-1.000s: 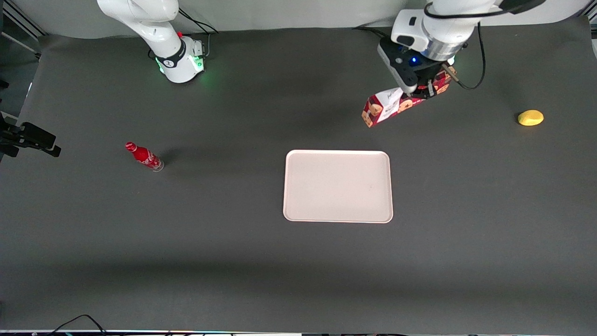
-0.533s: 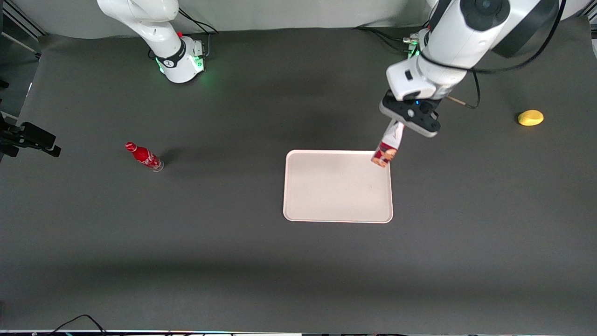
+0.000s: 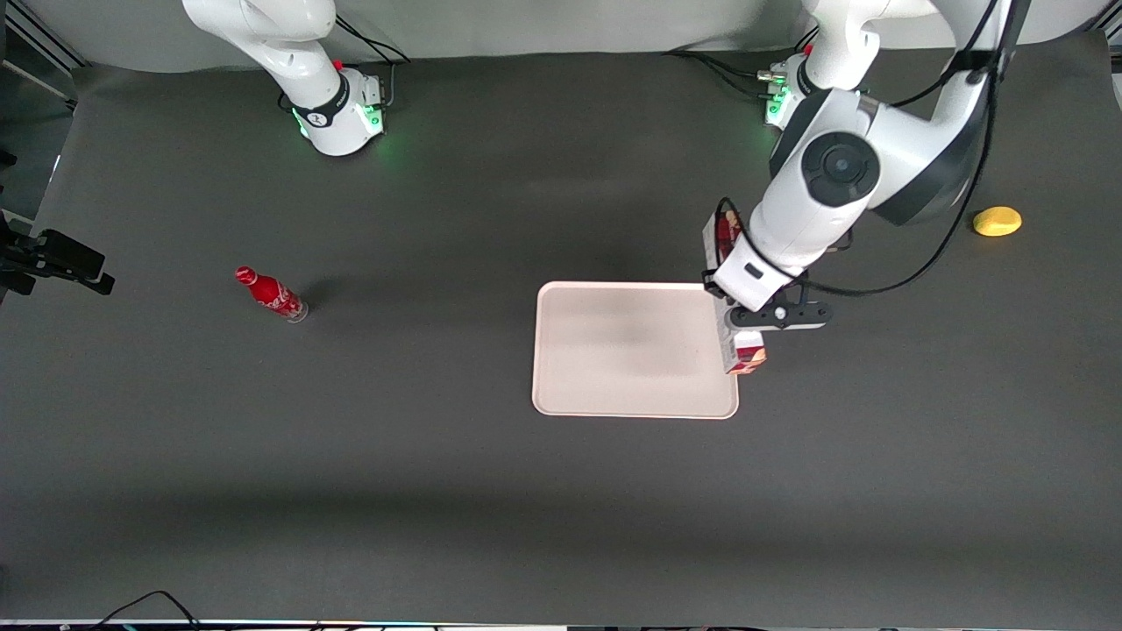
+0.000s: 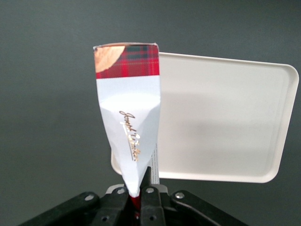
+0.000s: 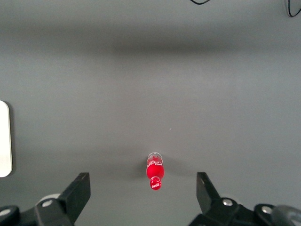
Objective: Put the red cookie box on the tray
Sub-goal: 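Carry the upright cookie box over the white tray's edge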
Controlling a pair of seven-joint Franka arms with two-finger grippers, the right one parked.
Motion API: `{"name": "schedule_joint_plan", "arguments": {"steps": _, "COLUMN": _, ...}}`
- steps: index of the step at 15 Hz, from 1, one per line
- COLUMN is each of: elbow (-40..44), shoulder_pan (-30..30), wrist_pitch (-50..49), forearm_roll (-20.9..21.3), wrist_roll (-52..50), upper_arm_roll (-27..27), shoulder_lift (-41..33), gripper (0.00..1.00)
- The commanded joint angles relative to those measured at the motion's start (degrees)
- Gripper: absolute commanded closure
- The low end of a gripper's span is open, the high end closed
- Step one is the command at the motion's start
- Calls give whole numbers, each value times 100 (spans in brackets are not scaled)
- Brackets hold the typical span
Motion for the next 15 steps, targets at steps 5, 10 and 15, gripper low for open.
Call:
{"name": "schedule_joint_plan", "arguments": {"steps": 5, "elbow": 196, "shoulder_pan": -72, "wrist_pitch": 1346, "forearm_roll": 627, "wrist_roll": -338, "upper_arm_roll": -4, "shoulder_lift": 1339, "gripper": 100}}
{"name": "schedule_joint_plan", "arguments": {"steps": 10, "elbow": 196, "shoulder_pan": -80, "wrist_pitch": 1769, "forearm_roll": 1004, "wrist_roll": -382, "upper_arm_roll": 40, "shoulder_lift": 1858, "gripper": 100}}
{"name": "schedule_joint_plan", "arguments": {"steps": 15, "elbow": 91, "shoulder_pan": -71, "wrist_pitch": 1761, "forearm_roll": 1067, "wrist_roll": -382, "upper_arm_roll": 40, "shoulder_lift": 1885, "gripper": 100}}
